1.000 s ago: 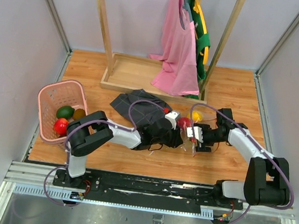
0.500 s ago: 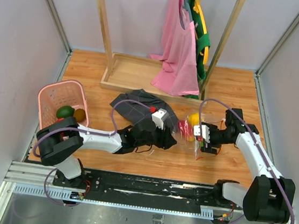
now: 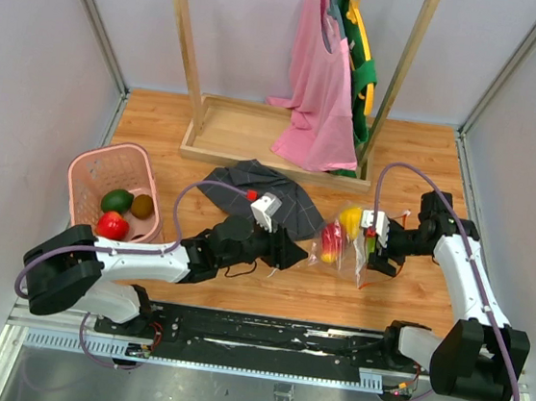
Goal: Open the zip-top bag and remove the fake food
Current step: Pick up the fake fruit from the zipper food storage bag.
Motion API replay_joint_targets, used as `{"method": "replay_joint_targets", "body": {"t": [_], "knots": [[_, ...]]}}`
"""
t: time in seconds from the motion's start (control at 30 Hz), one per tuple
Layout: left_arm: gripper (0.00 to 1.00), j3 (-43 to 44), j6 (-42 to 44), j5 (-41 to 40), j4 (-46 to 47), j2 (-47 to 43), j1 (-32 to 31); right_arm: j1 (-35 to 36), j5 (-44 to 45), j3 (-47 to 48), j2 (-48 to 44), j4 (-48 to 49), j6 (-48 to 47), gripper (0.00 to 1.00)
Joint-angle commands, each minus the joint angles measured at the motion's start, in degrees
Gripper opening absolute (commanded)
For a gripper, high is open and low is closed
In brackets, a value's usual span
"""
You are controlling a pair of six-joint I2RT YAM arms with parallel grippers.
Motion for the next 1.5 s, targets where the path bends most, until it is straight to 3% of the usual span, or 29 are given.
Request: {"method": "replay_joint_targets", "body": {"t": [0.0,0.57,1.0,1.27,1.47], "knots": [[0.56,-1.3,-1.3,3.8,4.7,-1.3,0.2,-1.5,-0.9,1.7,-0.3,-1.2,8.2,0.06],[0.57,2.9,3.9,3.5,8.6,3.5,-5.7,-2.2,6.1,7.4,0.3,-0.4,30.2,0.05],[0.58,1.7,5.0,1.8,9.3,2.3,-6.3,-3.0,10.0,13.2,-1.6,-11.4,30.3,0.04],[0.67,-2.7,5.4,0.9,13.3,-3.4,-6.3,-4.1,9.1,16.0,-3.2,-16.5,30.1,0.04],[0.81,-4.5,6.0,-0.1,14.4,-7.4,-6.2,-4.3,8.1,18.3,-4.2,-19.9,30.3,0.04]]}}
